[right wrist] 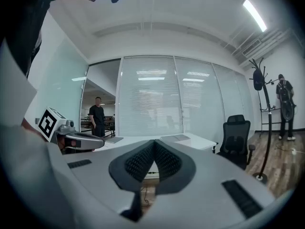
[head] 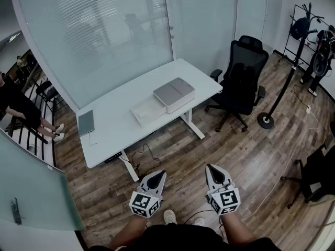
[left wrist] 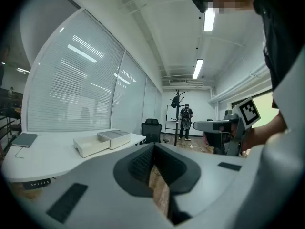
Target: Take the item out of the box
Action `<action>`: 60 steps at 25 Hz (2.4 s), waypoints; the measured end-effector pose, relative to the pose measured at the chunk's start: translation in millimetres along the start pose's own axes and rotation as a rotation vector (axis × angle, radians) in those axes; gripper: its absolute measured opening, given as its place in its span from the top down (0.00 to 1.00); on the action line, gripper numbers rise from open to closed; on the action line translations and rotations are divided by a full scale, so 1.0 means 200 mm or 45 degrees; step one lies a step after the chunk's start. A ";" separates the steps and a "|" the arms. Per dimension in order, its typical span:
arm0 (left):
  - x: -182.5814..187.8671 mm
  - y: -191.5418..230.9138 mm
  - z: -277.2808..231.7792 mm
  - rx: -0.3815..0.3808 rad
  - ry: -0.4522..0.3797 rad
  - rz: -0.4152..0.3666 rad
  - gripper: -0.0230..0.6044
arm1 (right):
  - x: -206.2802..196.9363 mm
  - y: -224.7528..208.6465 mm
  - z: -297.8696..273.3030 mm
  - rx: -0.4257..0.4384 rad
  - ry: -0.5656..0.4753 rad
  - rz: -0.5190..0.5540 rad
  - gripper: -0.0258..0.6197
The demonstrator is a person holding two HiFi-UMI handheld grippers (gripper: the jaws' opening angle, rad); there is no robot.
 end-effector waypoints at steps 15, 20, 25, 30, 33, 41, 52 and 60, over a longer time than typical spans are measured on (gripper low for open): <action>0.02 0.15 0.03 -0.006 -0.011 0.021 0.94 | 0.03 0.08 -0.12 -0.083 -0.024 -0.004 0.95; 0.02 0.25 0.06 -0.007 -0.017 0.022 0.94 | 0.03 0.17 -0.18 -0.057 -0.022 0.009 0.95; 0.03 0.37 0.10 -0.008 -0.033 0.022 0.94 | 0.04 0.26 -0.26 -0.073 -0.036 0.021 0.95; 0.04 0.46 0.13 -0.025 -0.042 0.026 0.94 | 0.05 0.34 -0.33 -0.103 -0.050 0.031 0.95; 0.06 0.50 0.13 -0.030 -0.056 0.016 0.94 | 0.06 0.38 -0.36 -0.093 -0.061 0.034 0.95; 0.08 0.59 0.13 -0.010 -0.079 0.010 0.94 | 0.02 0.43 -0.46 -0.064 -0.049 0.014 0.95; 0.04 0.73 -0.02 0.057 -0.037 0.008 0.94 | -0.04 0.27 -0.70 -0.041 -0.052 -0.002 0.95; 0.06 0.87 -0.32 0.106 -0.002 -0.047 0.94 | -0.07 0.04 -0.98 0.051 -0.020 0.017 0.95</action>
Point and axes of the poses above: the fingertips, and each gripper's own axes: z backward along the fingers, y to its left, x out of its top, the point moved 7 cm from there along z, backward along the fingers, and after that the axes turned 7 degrees about -y, right-handed, at the moved point
